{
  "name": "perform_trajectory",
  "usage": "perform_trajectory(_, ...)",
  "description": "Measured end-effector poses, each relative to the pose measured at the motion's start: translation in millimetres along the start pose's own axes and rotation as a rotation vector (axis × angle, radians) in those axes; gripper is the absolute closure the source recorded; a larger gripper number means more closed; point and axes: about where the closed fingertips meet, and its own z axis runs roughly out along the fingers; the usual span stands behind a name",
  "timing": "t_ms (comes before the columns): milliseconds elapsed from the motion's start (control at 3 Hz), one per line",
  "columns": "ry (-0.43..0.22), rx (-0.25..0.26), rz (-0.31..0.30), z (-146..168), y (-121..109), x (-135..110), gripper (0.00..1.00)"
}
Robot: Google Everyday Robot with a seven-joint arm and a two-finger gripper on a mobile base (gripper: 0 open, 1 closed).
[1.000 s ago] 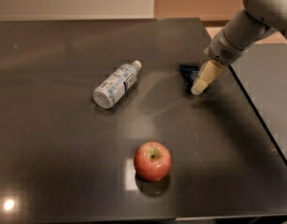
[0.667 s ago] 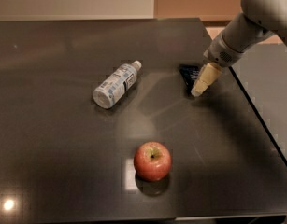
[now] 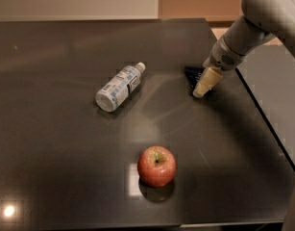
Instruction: Move rxbar blueberry near apple
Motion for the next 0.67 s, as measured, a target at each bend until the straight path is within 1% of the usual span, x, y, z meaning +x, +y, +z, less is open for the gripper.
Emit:
perform_trajectory(333,0.001,-0.006,0.006,-0.9,0.0,-1.0,0.47)
perform_trajectory(667,0.008,-0.006,0.017,-3.2,0.3,3.4,0.70)
